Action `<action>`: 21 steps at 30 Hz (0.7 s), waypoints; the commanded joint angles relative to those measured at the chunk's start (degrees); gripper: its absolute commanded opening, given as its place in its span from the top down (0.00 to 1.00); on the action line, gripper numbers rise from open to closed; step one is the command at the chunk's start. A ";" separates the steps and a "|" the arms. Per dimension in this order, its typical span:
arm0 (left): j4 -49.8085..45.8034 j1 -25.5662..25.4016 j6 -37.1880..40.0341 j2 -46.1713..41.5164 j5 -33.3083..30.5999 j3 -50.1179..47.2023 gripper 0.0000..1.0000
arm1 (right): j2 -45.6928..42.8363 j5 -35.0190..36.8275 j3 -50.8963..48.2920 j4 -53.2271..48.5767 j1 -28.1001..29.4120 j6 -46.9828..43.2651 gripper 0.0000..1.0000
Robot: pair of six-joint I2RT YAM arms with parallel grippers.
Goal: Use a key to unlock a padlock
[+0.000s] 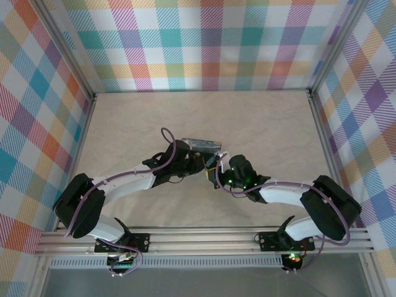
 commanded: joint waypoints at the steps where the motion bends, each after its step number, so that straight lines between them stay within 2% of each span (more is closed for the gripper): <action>1: 0.31 -0.62 0.08 -1.57 -0.33 1.49 0.75 | 0.70 0.44 -0.32 3.60 0.42 1.07 1.00; 21: 0.06 -0.63 0.18 -1.69 -0.94 1.44 0.75 | -2.05 0.07 -3.29 2.11 0.42 2.03 1.00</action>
